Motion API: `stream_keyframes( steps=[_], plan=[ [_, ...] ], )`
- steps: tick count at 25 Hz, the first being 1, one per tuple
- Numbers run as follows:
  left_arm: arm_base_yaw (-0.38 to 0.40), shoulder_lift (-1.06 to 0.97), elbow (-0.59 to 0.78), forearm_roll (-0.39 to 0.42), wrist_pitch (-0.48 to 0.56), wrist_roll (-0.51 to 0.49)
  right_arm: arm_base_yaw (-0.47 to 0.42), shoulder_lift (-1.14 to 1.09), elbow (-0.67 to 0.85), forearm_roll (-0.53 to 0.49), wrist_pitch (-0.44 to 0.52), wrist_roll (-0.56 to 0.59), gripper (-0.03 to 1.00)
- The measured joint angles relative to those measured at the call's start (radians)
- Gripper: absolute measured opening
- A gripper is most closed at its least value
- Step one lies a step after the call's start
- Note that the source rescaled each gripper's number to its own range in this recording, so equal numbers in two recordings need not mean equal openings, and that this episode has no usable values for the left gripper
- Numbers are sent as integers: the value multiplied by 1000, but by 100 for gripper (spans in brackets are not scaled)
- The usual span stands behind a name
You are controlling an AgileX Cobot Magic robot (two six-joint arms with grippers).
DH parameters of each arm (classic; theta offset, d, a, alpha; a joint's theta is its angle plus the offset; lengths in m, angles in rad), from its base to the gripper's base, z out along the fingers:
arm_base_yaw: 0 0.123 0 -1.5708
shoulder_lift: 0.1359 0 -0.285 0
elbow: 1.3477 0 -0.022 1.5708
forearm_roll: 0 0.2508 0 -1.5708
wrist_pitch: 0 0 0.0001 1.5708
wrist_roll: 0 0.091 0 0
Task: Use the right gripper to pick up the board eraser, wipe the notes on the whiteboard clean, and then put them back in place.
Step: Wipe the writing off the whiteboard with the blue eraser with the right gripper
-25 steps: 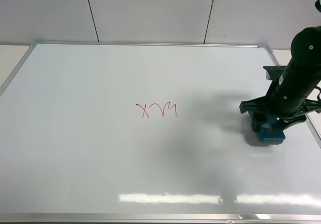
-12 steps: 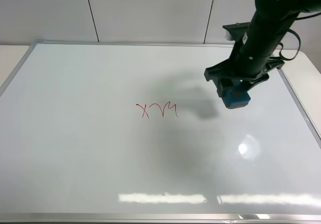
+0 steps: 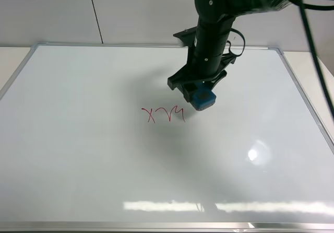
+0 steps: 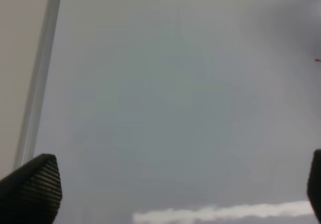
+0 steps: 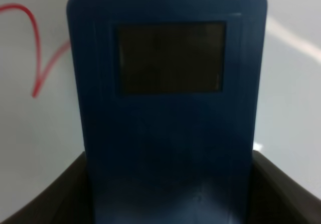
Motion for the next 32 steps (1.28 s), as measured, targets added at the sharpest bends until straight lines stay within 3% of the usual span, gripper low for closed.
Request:
stream_keyframes(
  steps=[12,19,26,32],
  plan=[
    [0,0,0,0,0,0,11,152,-20,7,-12,-56,1],
    [0,0,0,0,0,0,20,194,-84,19,47,-82,0],
    [0,0,0,0,0,0,110,277,-257,50,92,-116,0],
    [0,0,0,0,0,0,200,368,-419,64,207,-157,0]
  ],
)
